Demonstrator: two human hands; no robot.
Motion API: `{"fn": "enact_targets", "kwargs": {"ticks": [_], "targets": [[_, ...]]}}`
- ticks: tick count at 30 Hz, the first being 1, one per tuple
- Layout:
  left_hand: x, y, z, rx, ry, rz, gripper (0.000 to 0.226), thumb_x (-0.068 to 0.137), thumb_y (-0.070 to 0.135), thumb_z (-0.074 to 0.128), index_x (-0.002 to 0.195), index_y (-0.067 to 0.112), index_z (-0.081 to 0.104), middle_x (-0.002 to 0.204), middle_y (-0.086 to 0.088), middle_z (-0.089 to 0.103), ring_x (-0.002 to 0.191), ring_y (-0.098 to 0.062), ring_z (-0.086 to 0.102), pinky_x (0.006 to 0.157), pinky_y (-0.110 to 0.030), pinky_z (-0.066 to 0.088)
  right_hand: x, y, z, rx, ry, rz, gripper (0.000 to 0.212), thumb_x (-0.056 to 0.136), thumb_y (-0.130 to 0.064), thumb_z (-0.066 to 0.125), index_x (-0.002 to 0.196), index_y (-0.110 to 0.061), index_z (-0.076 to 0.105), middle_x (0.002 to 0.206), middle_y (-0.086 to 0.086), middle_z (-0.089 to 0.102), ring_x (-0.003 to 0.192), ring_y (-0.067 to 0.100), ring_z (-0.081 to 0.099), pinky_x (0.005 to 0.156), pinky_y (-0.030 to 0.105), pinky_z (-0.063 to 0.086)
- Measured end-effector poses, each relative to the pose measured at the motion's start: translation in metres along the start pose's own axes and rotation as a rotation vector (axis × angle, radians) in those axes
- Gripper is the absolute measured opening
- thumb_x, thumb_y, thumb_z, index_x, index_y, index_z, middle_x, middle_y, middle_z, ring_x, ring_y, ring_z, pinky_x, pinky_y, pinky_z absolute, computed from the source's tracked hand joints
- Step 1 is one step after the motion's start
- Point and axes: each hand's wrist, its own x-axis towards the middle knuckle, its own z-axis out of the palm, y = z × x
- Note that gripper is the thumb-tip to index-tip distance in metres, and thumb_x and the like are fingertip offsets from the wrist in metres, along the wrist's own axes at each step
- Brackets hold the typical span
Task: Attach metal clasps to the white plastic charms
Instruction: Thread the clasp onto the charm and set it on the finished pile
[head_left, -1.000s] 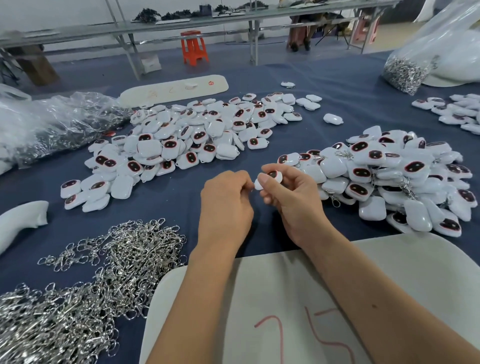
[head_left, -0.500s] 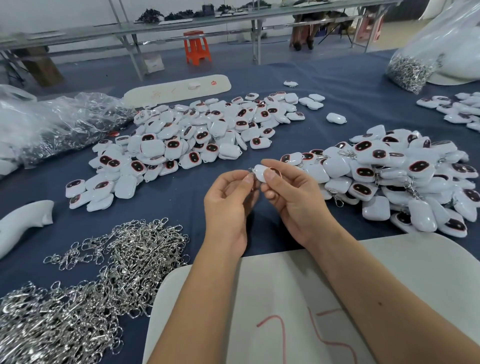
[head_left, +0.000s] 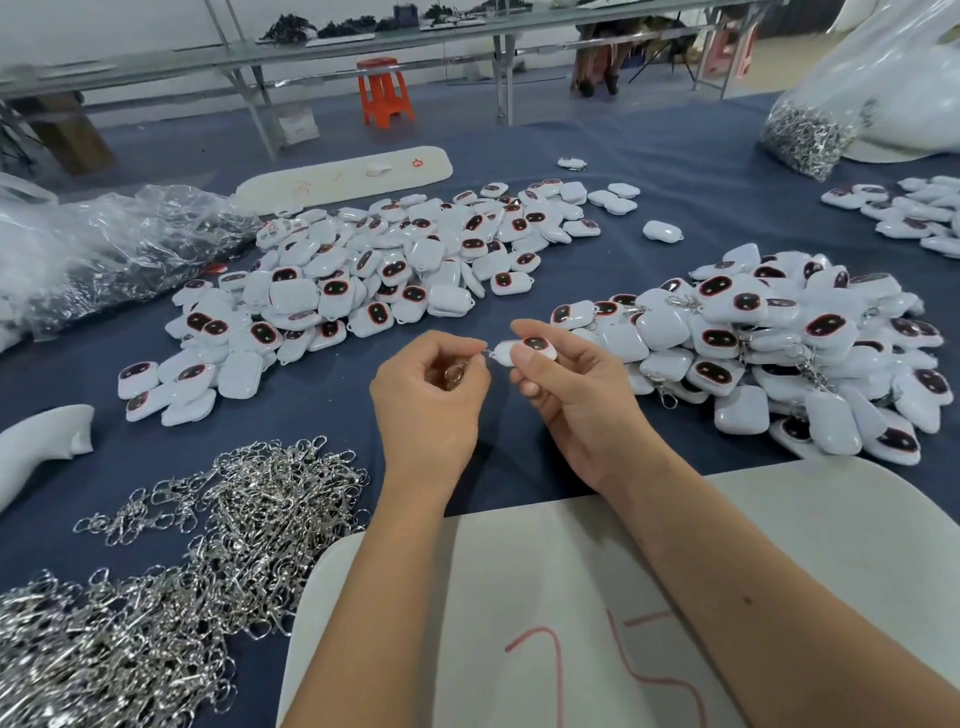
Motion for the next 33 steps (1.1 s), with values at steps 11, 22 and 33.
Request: {"fn": "enact_targets", "kwargs": {"ticks": [11, 22, 33], "targets": [[-0.002, 0.0, -0.005, 0.078, -0.069, 0.032, 0.019, 0.089, 0.003, 0.074, 0.096, 0.02, 0.079, 0.086, 0.008, 0.077, 0.084, -0.008, 0.071, 0.082, -0.028, 0.058, 0.001, 0.001, 0.001, -0.089, 0.042, -0.023, 0.024, 0.094, 0.0, 0.072, 0.117, -0.008, 0.073, 0.089, 0.009, 0.069, 0.066, 0.011, 0.063, 0.068, 0.016, 0.054], [-0.008, 0.013, 0.011, -0.764, -0.03, -0.561, 0.013, 0.094, -0.005, 0.066, 0.099, 0.005, 0.071, 0.089, -0.014, 0.076, 0.079, -0.017, 0.072, 0.072, -0.022, 0.058, 0.001, -0.001, 0.0, 0.063, -0.045, -0.03, 0.032, 0.086, -0.007, 0.073, 0.118, -0.005, 0.072, 0.087, 0.009, 0.07, 0.065, 0.008, 0.066, 0.069, 0.015, 0.055], [-0.004, 0.004, 0.006, 0.062, -0.002, 0.062, 0.022, 0.089, 0.0, 0.071, 0.08, 0.019, 0.072, 0.077, 0.014, 0.071, 0.071, -0.006, 0.066, 0.069, -0.016, 0.049, 0.002, 0.001, -0.003, 0.041, 0.023, -0.041, 0.026, 0.092, 0.0, 0.071, 0.117, -0.006, 0.071, 0.088, 0.006, 0.072, 0.064, 0.01, 0.064, 0.067, 0.016, 0.055]]}}
